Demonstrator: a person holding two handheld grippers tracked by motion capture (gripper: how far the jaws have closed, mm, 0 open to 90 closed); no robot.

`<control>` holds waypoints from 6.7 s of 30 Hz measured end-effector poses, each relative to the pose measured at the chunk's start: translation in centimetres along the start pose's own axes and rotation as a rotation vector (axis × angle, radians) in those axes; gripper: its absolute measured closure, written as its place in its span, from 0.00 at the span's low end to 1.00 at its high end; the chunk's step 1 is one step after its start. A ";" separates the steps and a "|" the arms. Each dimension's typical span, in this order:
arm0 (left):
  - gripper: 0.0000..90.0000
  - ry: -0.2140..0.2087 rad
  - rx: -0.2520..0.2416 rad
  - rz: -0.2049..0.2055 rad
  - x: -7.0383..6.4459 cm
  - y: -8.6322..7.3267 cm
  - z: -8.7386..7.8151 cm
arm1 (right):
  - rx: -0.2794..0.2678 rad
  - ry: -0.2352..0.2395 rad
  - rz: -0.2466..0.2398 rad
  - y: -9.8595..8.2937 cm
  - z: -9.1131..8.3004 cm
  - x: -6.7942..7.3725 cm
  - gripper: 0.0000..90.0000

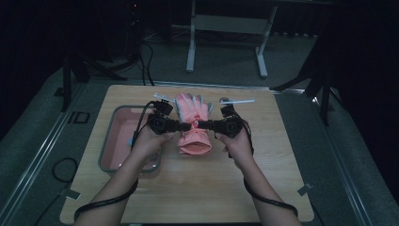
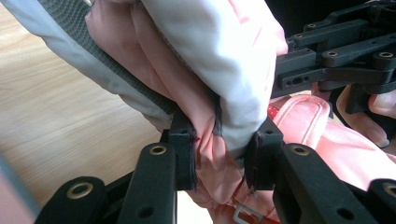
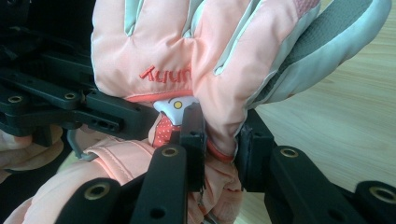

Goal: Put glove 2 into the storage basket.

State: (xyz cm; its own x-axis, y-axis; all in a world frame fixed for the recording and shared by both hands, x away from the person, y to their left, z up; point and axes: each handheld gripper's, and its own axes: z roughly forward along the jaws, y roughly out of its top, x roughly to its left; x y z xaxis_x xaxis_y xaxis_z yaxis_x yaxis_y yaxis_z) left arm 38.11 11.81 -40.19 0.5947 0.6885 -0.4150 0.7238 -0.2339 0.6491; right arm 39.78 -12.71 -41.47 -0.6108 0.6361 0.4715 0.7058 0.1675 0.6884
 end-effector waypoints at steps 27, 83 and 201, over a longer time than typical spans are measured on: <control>0.77 0.113 0.016 -0.049 7.0 -3.2 -10.3 | 0.023 0.095 -0.042 2.7 10.0 8.3 0.83; 0.47 0.219 0.063 -0.189 13.2 -10.4 -6.7 | 0.209 0.055 -0.251 -0.6 16.9 8.6 0.27; 0.07 -0.055 -0.053 0.471 -8.6 -16.5 10.6 | 0.097 -0.055 -0.337 -15.3 0.3 -7.3 0.16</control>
State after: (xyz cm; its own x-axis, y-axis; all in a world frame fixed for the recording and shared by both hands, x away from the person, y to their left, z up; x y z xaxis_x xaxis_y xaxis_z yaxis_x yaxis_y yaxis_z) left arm 24.77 2.44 -54.10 0.8723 0.4786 -0.1001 0.3532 -0.4753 0.8058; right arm 33.54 -19.65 -55.63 -0.7969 0.5718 0.1948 0.5001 0.4436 0.7437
